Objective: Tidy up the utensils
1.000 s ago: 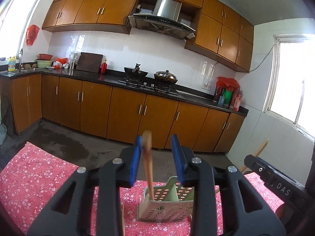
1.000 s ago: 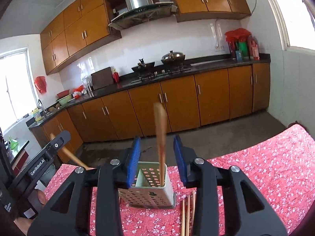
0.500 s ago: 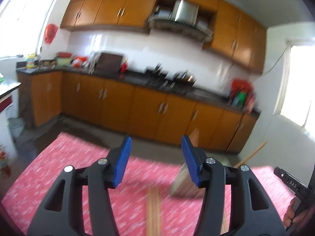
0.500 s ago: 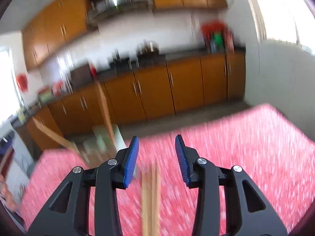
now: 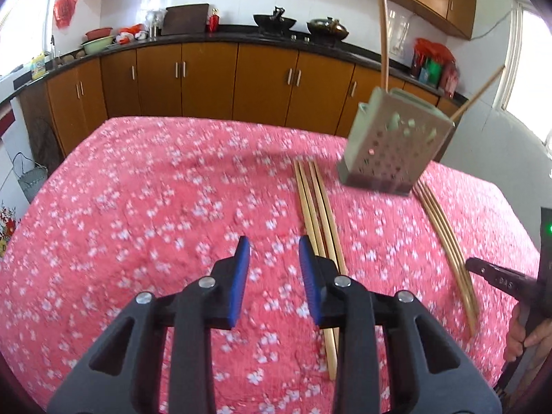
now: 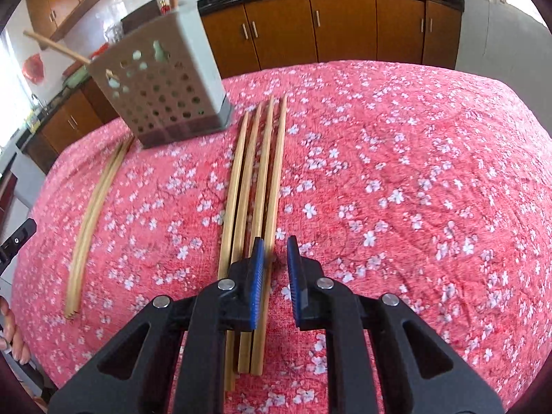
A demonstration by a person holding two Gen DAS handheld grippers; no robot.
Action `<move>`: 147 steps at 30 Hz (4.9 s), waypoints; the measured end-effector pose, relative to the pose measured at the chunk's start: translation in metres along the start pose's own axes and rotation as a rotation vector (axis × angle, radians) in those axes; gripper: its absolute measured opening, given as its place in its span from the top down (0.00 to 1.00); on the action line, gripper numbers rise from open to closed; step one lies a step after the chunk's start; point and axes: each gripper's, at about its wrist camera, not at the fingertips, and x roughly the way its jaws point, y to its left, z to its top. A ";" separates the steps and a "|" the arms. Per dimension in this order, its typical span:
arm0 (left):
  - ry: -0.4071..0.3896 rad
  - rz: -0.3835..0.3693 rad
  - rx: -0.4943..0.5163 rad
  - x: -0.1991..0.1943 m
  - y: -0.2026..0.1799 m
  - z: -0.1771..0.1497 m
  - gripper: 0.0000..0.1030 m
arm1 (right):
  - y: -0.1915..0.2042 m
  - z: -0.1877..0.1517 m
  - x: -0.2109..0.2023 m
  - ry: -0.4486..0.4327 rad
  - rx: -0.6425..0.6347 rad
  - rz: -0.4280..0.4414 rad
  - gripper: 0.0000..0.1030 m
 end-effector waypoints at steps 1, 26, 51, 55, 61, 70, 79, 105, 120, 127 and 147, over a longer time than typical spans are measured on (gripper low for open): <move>0.005 -0.003 0.000 0.002 -0.002 0.000 0.70 | -0.001 0.000 0.003 0.003 -0.006 -0.006 0.86; 0.163 -0.005 0.114 0.043 -0.036 -0.021 0.86 | -0.020 -0.005 -0.002 -0.046 0.003 -0.137 0.92; 0.138 0.086 -0.071 0.061 0.033 0.014 0.90 | -0.050 0.000 -0.004 -0.092 0.053 -0.186 0.92; 0.138 0.097 -0.060 0.060 0.034 0.014 0.90 | -0.049 0.001 -0.003 -0.092 0.060 -0.182 0.92; 0.137 0.097 -0.061 0.060 0.034 0.012 0.90 | -0.049 0.000 -0.003 -0.092 0.059 -0.185 0.92; 0.137 0.099 -0.058 0.060 0.034 0.012 0.90 | -0.050 0.000 -0.004 -0.092 0.061 -0.183 0.92; 0.137 0.098 -0.059 0.060 0.034 0.012 0.90 | -0.049 0.000 -0.003 -0.092 0.062 -0.184 0.92; 0.141 0.097 -0.062 0.060 0.034 0.014 0.89 | -0.051 0.000 -0.004 -0.092 0.063 -0.180 0.92; 0.145 0.097 -0.035 0.050 0.031 0.008 0.89 | -0.050 -0.003 -0.007 -0.093 0.072 -0.166 0.92; 0.148 0.096 -0.022 0.044 0.030 0.003 0.92 | -0.050 -0.005 -0.010 -0.092 0.068 -0.169 0.92; -0.266 0.032 0.010 -0.074 0.008 0.089 0.92 | -0.009 0.042 -0.136 -0.530 -0.027 -0.142 0.93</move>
